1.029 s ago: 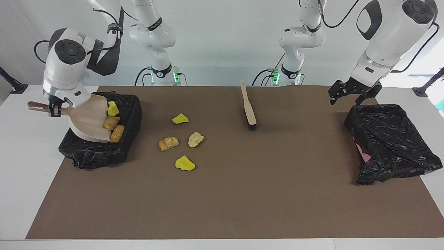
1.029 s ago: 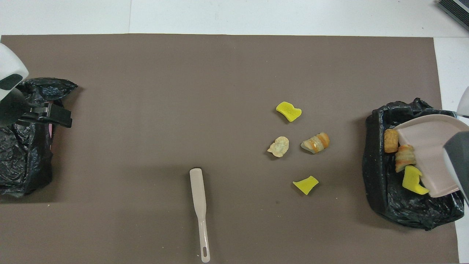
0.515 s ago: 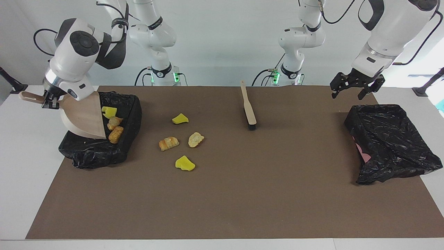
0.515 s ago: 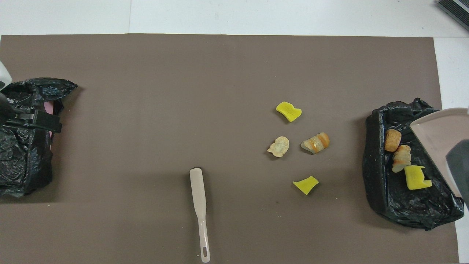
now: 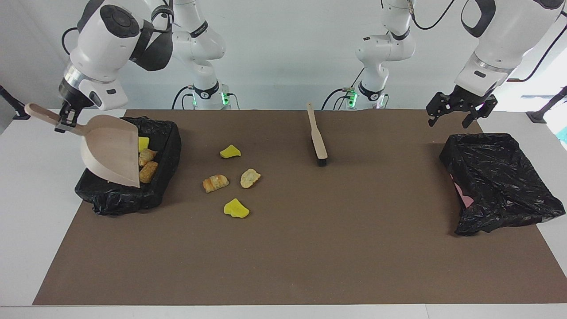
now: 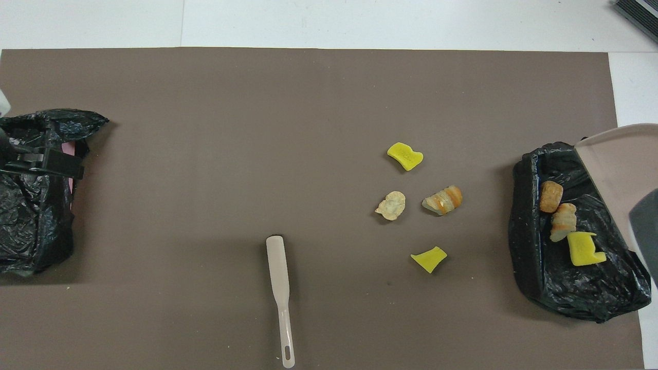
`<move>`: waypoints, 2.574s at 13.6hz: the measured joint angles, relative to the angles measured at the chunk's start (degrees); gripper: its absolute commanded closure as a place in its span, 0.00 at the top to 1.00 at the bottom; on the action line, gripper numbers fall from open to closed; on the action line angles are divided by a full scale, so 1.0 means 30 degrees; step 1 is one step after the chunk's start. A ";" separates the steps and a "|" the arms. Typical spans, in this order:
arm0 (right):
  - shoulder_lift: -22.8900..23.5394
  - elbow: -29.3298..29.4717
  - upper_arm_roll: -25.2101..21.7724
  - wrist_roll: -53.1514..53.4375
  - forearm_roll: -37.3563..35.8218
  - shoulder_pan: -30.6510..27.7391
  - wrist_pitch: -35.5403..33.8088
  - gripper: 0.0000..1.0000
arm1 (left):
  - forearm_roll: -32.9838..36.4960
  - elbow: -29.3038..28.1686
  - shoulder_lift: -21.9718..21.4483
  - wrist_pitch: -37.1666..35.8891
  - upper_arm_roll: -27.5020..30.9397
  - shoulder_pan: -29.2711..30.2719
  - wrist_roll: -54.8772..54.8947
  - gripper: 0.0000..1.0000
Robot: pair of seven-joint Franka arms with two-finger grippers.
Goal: Sweep and dump trash in bin
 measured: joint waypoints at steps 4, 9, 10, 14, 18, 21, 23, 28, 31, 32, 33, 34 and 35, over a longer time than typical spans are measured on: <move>0.0239 0.0497 0.0110 0.5062 0.3083 0.1073 -0.0121 0.00 | 0.0000 0.0001 -0.0005 0.0001 -0.0003 0.0000 0.0000 1.00; 0.0336 0.0669 0.0252 1.2064 0.7058 0.3383 -0.0248 0.00 | 0.0000 0.0001 -0.0010 -0.0004 -0.0001 0.0001 -0.0001 1.00; 0.0338 0.0684 0.0252 1.3362 0.7854 0.3566 -0.0249 0.00 | 0.0000 0.0001 -0.0016 -0.0005 -0.0005 0.0001 -0.0001 1.00; 0.1224 0.1759 0.0279 2.1257 0.9906 0.5542 -0.0693 0.00 | 0.0000 0.0001 -0.0027 -0.0007 -0.0006 0.0001 -0.0001 1.00; 0.4011 0.3763 0.0291 2.8472 1.1273 0.7306 -0.0867 0.00 | 0.0000 0.0000 -0.0028 -0.0018 -0.0007 0.0001 -0.0001 1.00; 0.6328 0.5639 0.0290 3.3809 1.2706 0.8524 -0.0660 0.00 | 0.0000 -0.0138 -0.0090 -0.0028 -0.0022 0.0001 0.0000 1.00; 0.7474 0.6492 0.0297 3.6611 1.3310 0.9479 -0.0386 0.00 | 0.0000 -0.0366 -0.0235 -0.0028 -0.0033 0.0001 0.0001 1.00; 1.0127 0.8344 0.0296 4.1829 1.4525 1.1881 0.0915 0.00 | 0.0000 -0.0657 -0.0455 -0.0028 -0.0034 0.0001 0.0008 1.00; 1.2093 0.9460 0.0477 4.3431 1.4688 1.2860 0.1866 0.00 | 0.0000 -0.0698 -0.0486 -0.0028 -0.0034 0.0001 0.0016 1.00; 1.2621 0.9630 0.0629 4.3629 1.4751 1.3014 0.2254 0.00 | 0.0000 -0.0699 -0.0486 -0.0028 -0.0034 0.0001 0.0022 1.00; 1.3027 0.9710 0.0763 4.3709 1.4828 1.3114 0.2578 0.00 | 0.0000 -0.0700 -0.0486 -0.0028 -0.0034 0.0001 0.0027 1.00; 1.3391 0.9734 0.0835 4.3799 1.4918 1.3221 0.2936 0.00 | 0.0000 -0.0700 -0.0486 -0.0028 -0.0034 0.0001 0.0031 1.00; 1.3709 0.9738 0.0835 4.3996 1.4973 1.3302 0.3281 0.00 | 0.0000 -0.0701 -0.0486 -0.0028 -0.0034 0.0001 0.0034 1.00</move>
